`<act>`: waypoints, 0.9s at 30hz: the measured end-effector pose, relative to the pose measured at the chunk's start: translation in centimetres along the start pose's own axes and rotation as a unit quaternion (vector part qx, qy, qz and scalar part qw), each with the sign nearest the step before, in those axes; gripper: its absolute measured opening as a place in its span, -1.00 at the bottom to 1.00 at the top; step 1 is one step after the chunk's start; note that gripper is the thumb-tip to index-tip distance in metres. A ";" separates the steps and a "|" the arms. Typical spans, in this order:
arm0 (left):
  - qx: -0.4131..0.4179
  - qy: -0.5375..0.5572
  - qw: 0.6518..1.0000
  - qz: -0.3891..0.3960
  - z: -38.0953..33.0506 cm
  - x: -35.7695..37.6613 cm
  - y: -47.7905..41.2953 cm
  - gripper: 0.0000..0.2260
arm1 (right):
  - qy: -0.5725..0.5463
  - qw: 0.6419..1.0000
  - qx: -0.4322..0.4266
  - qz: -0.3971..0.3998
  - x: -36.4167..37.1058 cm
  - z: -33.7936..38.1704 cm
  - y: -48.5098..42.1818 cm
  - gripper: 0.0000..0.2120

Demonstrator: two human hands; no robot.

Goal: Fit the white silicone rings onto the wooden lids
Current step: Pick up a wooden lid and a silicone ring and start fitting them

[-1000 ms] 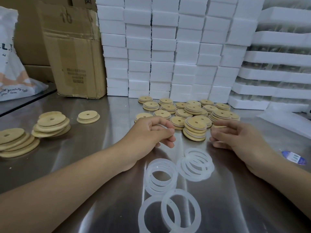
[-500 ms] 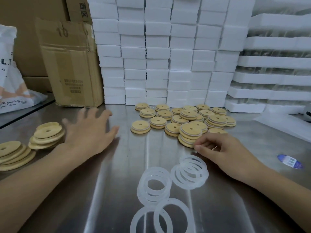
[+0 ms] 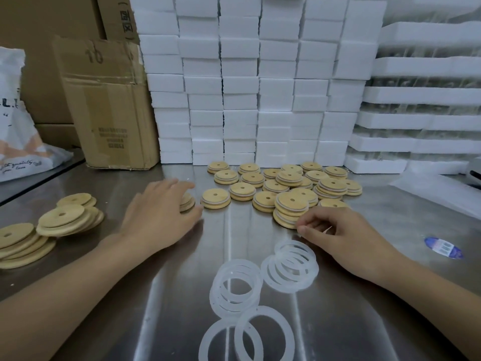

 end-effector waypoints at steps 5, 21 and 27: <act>0.035 0.074 0.997 0.003 0.8 0.1 -0.3 -0.67 | 0.005 1.000 -0.012 0.014 0.1 0.2 0.1 -0.89; 0.113 0.239 0.964 0.020 -2.9 -0.6 1.0 -0.61 | -0.002 0.998 -0.020 0.066 0.4 0.9 0.4 -0.89; 0.111 0.418 0.900 0.061 -5.8 0.0 2.0 -0.62 | -0.016 0.994 -0.012 0.107 0.5 1.2 0.2 -0.93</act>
Point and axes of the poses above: each hand's wrist, its own y-axis away from the middle knuckle, its own x-axis out of the palm, z = x × y, the point moved 2 cm from there along -y, towards the middle knuckle, and after that the axes turned 15 degrees about z, right-handed, at the moved point
